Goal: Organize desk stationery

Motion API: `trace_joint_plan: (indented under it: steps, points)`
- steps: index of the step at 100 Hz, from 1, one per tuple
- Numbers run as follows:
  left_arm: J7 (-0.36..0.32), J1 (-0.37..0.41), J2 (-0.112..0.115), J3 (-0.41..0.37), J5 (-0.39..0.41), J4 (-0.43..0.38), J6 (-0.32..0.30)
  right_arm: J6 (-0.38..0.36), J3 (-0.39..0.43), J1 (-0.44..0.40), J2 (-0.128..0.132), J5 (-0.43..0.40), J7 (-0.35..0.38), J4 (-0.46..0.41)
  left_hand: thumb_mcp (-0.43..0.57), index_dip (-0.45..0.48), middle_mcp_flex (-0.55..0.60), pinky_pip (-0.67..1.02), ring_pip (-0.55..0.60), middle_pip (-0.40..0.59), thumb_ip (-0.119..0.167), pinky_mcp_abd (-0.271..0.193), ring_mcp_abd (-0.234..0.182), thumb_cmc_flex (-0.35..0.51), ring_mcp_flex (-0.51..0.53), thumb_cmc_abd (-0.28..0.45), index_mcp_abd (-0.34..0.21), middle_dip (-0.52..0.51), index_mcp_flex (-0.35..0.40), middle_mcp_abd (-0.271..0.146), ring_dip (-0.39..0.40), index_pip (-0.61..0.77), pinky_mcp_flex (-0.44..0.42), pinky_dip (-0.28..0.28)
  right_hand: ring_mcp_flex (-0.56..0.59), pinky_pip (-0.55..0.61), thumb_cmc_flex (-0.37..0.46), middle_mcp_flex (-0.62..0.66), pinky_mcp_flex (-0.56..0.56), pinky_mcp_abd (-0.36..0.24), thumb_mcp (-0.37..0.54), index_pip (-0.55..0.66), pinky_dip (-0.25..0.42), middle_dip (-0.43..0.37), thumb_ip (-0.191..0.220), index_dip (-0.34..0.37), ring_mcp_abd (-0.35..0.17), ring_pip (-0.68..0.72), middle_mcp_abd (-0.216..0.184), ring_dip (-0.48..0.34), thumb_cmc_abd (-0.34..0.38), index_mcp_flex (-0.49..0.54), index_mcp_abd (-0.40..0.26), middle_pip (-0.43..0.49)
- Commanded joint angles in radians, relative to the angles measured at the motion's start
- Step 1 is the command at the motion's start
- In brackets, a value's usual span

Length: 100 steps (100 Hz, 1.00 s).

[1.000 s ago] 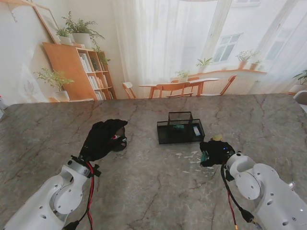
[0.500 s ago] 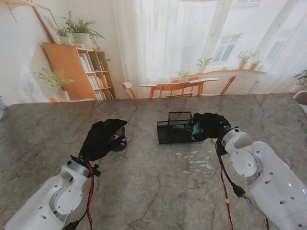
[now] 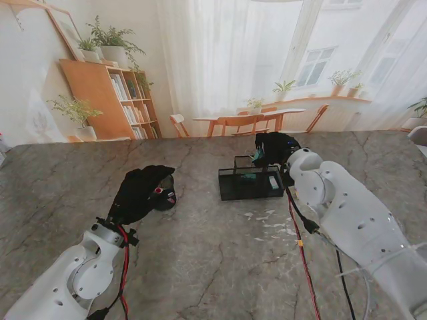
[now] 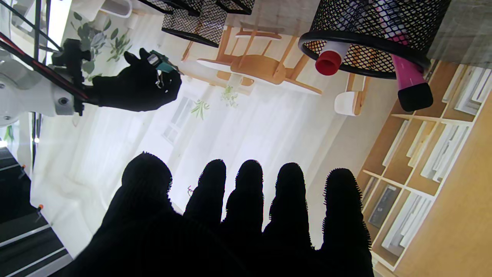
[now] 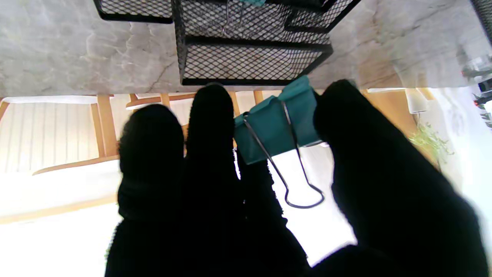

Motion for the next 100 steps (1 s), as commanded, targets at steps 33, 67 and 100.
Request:
trace_joint_plan:
  steps: [33,67,100]
  points:
    - [-0.002,0.007,-0.003,-0.003,-0.002,-0.006,0.007,0.121,-0.168,0.119,-0.064,0.064,-0.04,0.108,-0.017,0.004,0.004,-0.014,-0.001,-0.003,-0.002,-0.013,-0.024,0.018,0.014,0.058,-0.008,0.005,0.019,-0.018,0.004,0.005,-0.008,-0.009,0.002,0.043,0.163,0.088,0.031,-0.077,0.075,0.205,0.018,0.043,0.04,0.018,-0.017,0.058,-0.181,0.03,0.104,0.011,-0.123,0.136]
    - [0.003,0.011,-0.003,-0.008,-0.003,-0.007,0.006,0.165,-0.259,0.174,-0.086,0.09,-0.06,0.208,-0.017,0.004,0.005,-0.014,0.0,-0.003,-0.002,-0.013,-0.023,0.02,0.014,0.057,-0.006,0.006,0.02,-0.018,0.004,0.006,-0.008,-0.009,-0.004,0.069,0.15,0.068,0.037,-0.068,0.046,0.229,0.014,0.045,0.037,0.038,-0.023,0.11,-0.185,0.032,0.115,-0.003,-0.119,0.197]
    - [0.002,0.011,-0.004,-0.009,-0.004,-0.007,0.005,0.173,-0.277,0.189,-0.086,0.086,-0.055,0.227,-0.018,0.004,0.004,-0.015,-0.001,-0.003,-0.003,-0.013,-0.024,0.017,0.014,0.057,-0.008,0.005,0.02,-0.018,0.003,0.005,-0.008,-0.01,0.002,0.097,0.096,0.037,0.045,-0.071,0.019,0.213,0.013,0.054,0.037,0.058,-0.031,0.146,-0.189,0.031,0.135,-0.004,-0.123,0.244]
